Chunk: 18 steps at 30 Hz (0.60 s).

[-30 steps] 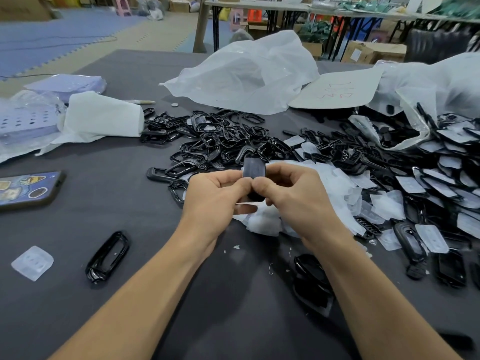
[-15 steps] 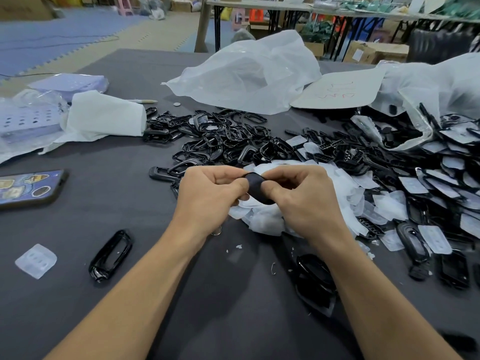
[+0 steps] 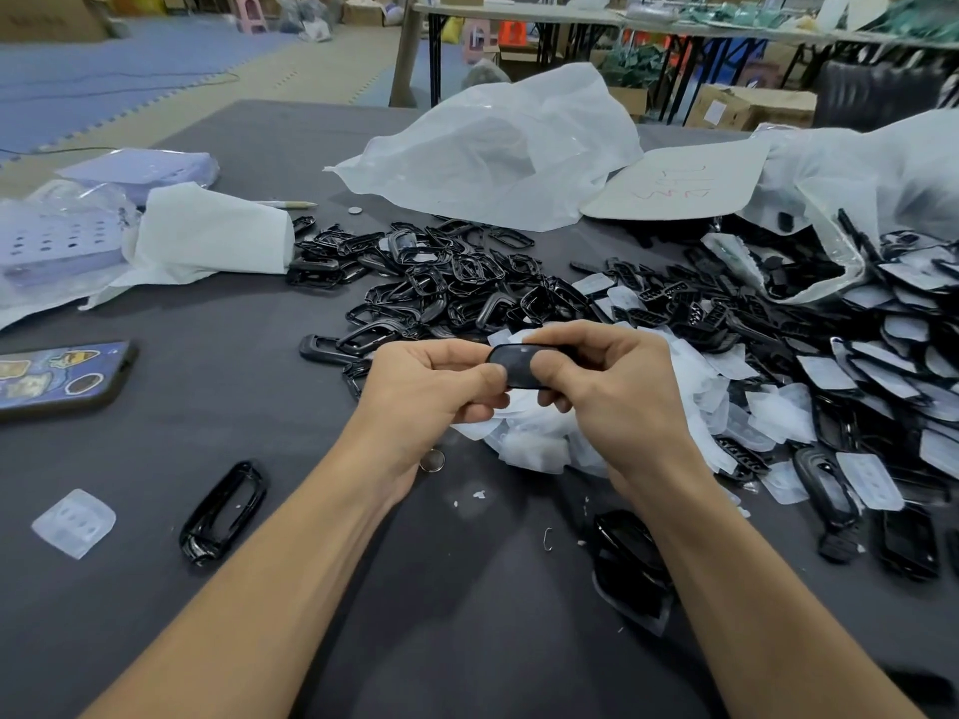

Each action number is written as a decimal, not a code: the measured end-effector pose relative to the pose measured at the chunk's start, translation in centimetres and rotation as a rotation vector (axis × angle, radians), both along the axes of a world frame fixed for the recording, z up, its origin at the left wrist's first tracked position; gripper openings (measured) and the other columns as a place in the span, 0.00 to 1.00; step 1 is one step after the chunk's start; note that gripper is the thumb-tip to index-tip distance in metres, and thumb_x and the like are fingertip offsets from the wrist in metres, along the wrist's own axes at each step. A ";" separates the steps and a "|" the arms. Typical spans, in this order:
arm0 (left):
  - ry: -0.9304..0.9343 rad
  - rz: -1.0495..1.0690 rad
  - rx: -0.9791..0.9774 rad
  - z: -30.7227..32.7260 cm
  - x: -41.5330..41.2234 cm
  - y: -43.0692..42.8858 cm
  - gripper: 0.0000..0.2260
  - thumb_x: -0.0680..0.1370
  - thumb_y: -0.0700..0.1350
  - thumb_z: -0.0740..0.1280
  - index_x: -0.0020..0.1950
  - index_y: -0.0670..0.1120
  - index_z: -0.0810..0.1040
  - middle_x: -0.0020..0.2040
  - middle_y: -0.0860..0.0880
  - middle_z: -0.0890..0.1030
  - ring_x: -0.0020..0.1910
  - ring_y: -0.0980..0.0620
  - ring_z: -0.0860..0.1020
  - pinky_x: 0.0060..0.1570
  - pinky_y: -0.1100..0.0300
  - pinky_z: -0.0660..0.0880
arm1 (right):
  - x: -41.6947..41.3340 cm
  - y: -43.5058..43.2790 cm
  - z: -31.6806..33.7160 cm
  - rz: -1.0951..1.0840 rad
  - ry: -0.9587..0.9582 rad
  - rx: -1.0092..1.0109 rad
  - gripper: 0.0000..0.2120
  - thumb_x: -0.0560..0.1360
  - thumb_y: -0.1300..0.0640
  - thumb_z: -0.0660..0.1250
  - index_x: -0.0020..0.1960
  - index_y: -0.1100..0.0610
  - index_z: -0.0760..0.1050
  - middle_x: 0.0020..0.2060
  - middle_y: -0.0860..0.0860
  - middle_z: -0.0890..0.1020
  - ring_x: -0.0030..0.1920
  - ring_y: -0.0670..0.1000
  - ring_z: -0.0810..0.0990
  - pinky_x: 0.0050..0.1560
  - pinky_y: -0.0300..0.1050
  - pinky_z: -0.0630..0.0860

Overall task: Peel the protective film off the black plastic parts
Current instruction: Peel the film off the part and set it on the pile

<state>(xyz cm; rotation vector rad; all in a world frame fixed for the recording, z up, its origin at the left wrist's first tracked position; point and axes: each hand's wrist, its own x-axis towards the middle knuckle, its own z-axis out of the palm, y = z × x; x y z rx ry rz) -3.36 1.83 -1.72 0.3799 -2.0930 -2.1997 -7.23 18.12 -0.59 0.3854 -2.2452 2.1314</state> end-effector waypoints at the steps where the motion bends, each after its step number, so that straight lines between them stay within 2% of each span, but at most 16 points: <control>1: -0.007 -0.021 -0.006 0.0 0.0 -0.1 0.14 0.60 0.54 0.78 0.45 0.54 0.89 0.41 0.45 0.88 0.40 0.50 0.84 0.51 0.43 0.68 | 0.0 0.0 0.0 0.002 0.001 0.002 0.10 0.73 0.70 0.72 0.44 0.57 0.87 0.36 0.55 0.87 0.28 0.47 0.77 0.33 0.36 0.74; 5: -0.046 -0.076 -0.003 -0.1 0.0 -0.2 0.10 0.67 0.49 0.75 0.46 0.54 0.89 0.44 0.45 0.89 0.43 0.50 0.87 0.53 0.42 0.67 | -0.1 0.1 0.0 0.019 0.007 0.033 0.12 0.76 0.70 0.69 0.44 0.56 0.87 0.37 0.57 0.87 0.31 0.49 0.79 0.34 0.39 0.76; 12: -0.011 -0.030 0.000 0.2 0.2 0.2 0.15 0.62 0.55 0.75 0.45 0.52 0.89 0.41 0.43 0.88 0.39 0.48 0.86 0.51 0.43 0.69 | -0.2 0.1 -0.1 0.063 0.014 0.059 0.16 0.79 0.70 0.65 0.45 0.53 0.86 0.37 0.52 0.86 0.34 0.52 0.81 0.35 0.43 0.77; 14: 0.017 -0.012 0.005 0.0 0.2 0.1 0.10 0.65 0.49 0.76 0.44 0.50 0.90 0.40 0.43 0.88 0.36 0.49 0.84 0.47 0.50 0.75 | -0.1 0.1 -0.2 0.067 0.012 0.051 0.17 0.79 0.69 0.64 0.45 0.52 0.86 0.38 0.52 0.87 0.35 0.53 0.81 0.36 0.44 0.77; 15: 0.035 -0.004 0.016 -0.1 0.2 0.1 0.07 0.67 0.45 0.75 0.43 0.48 0.90 0.39 0.43 0.87 0.34 0.51 0.83 0.41 0.56 0.78 | -0.1 0.1 -0.2 0.065 0.014 0.050 0.16 0.79 0.68 0.65 0.45 0.51 0.86 0.38 0.52 0.87 0.35 0.53 0.81 0.36 0.44 0.78; 16: 0.046 0.004 0.018 -0.1 0.1 0.1 0.05 0.69 0.42 0.75 0.43 0.47 0.90 0.38 0.43 0.87 0.32 0.52 0.82 0.36 0.60 0.78 | -0.1 0.1 -0.2 0.063 0.020 0.055 0.14 0.78 0.67 0.67 0.45 0.51 0.86 0.38 0.52 0.87 0.35 0.52 0.82 0.36 0.43 0.78; 18: 0.049 0.025 0.010 -0.2 0.1 0.2 0.04 0.71 0.38 0.75 0.42 0.45 0.89 0.36 0.42 0.86 0.30 0.52 0.81 0.32 0.63 0.77 | 0.0 0.1 -0.2 0.063 0.030 0.079 0.12 0.75 0.66 0.69 0.45 0.50 0.86 0.37 0.52 0.87 0.33 0.50 0.82 0.36 0.42 0.78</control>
